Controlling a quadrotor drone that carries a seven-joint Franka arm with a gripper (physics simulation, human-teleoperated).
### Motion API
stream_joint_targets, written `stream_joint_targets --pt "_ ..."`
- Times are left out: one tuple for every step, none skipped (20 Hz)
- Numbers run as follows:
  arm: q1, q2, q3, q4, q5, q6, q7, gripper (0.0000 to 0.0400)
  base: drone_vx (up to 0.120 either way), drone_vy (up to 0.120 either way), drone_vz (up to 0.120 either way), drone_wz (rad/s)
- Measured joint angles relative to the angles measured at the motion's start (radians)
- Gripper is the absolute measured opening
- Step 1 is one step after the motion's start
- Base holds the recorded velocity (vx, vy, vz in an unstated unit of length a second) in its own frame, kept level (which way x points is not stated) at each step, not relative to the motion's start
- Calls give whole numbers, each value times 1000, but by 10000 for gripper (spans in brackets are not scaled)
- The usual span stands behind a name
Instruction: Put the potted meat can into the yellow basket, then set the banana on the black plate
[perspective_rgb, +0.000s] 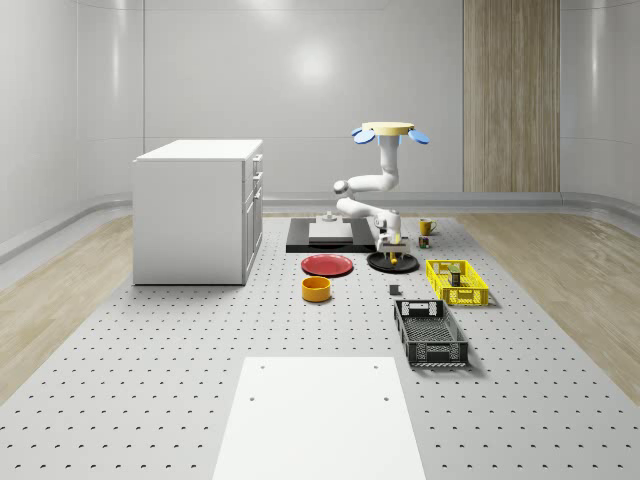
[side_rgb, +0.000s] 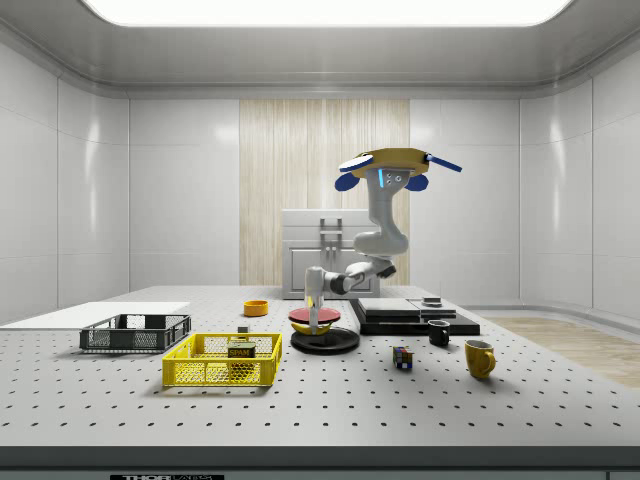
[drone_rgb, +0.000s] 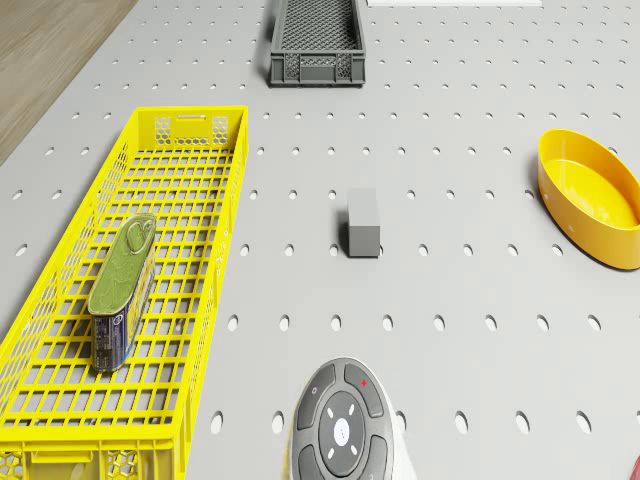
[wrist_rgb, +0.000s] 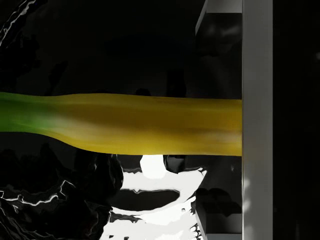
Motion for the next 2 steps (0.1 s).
stream_joint_targets --pt "3 0 7 -6 7 -5 -1 393 0 0 0 0" --pt "4 -1 12 -9 11 -8 -1 394 0 0 0 0"
